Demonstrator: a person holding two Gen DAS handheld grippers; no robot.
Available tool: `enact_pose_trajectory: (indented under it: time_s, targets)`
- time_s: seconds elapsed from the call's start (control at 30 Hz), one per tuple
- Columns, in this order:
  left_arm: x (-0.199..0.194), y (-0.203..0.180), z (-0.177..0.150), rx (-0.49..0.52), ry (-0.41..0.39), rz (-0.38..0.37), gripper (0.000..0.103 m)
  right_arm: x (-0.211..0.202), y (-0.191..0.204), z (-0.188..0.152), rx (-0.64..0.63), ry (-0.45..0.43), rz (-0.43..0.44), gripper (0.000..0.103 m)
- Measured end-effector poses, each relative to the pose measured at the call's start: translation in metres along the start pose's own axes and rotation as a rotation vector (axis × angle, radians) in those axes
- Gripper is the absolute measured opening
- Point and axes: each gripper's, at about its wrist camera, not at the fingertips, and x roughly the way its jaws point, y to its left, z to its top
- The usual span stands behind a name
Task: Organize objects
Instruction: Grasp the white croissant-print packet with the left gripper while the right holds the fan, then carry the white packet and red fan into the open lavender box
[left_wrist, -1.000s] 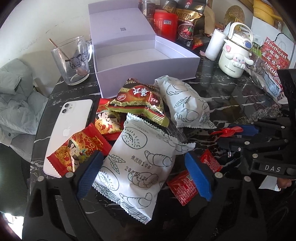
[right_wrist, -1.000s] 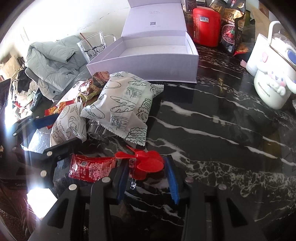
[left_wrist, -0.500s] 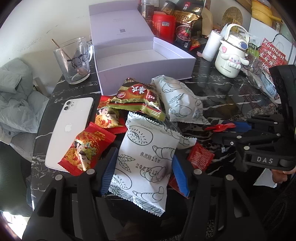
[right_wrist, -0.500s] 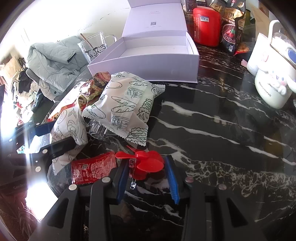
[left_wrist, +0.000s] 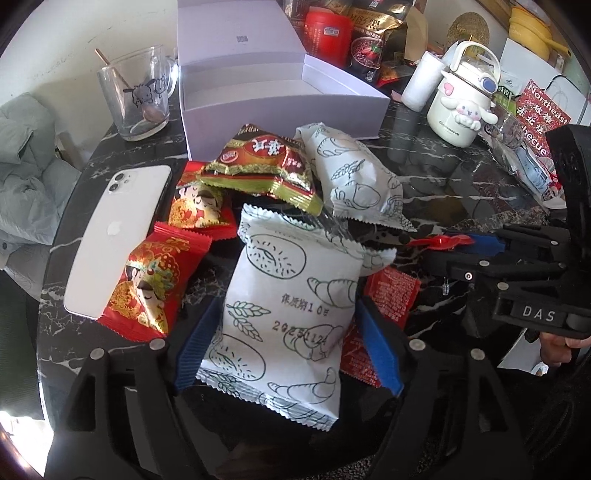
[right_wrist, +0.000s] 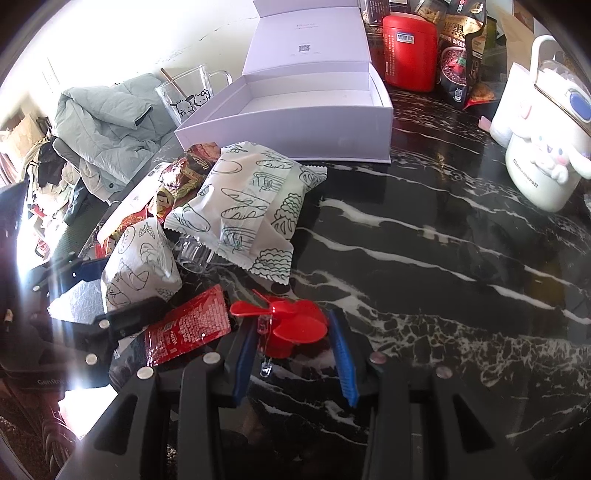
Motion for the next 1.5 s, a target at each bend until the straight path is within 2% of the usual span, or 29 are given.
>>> enact_pose_trajectory:
  time_s: [0.13, 0.23, 0.37, 0.47, 0.5, 0.57, 0.6, 0.73, 0.97, 1.23, 1.5]
  targets:
    - [0.001, -0.004, -0.008, 0.011, -0.016, -0.015, 0.093, -0.001, 0.000, 0.000, 0.002, -0.001, 0.005, 0.039]
    - [0.003, -0.010, -0.013, 0.039, -0.004, 0.030, 0.102, -0.001, 0.000, 0.000, 0.001, -0.002, 0.006, 0.039]
    - [0.004, -0.007, -0.010, -0.002, 0.027, 0.049, 0.103, -0.001, 0.000, 0.000, -0.002, -0.002, 0.006, 0.039]
    - [0.003, 0.006, -0.007, -0.087, 0.057, 0.090, 0.103, -0.001, -0.001, 0.000, -0.002, -0.003, 0.010, 0.039]
    - [0.002, 0.009, -0.007, -0.102, 0.057, 0.100, 0.100, -0.001, -0.001, 0.000, -0.002, -0.004, 0.009, 0.039]
    - [0.000, 0.005, -0.008, -0.053, 0.044, 0.100, 0.088, -0.001, 0.000, 0.000, -0.006, -0.005, 0.005, 0.039]
    - [-0.002, 0.001, -0.009, -0.028, 0.033, 0.100, 0.076, -0.001, 0.000, 0.000, -0.007, -0.005, 0.005, 0.039]
    - [-0.006, -0.003, -0.009, -0.026, 0.011, 0.059, 0.063, -0.001, -0.001, 0.000, -0.002, -0.010, 0.013, 0.039]
    - [-0.008, 0.001, -0.006, -0.063, 0.000, 0.003, 0.060, -0.006, -0.002, -0.001, 0.001, -0.031, 0.037, 0.038]
    - [-0.022, -0.004, -0.004, -0.052, -0.048, -0.012, 0.056, -0.019, 0.003, 0.000, -0.020, -0.065, 0.044, 0.038]
    - [-0.016, -0.002, -0.007, -0.073, -0.049, -0.049, 0.055, -0.027, 0.005, -0.009, -0.031, -0.073, 0.035, 0.039]
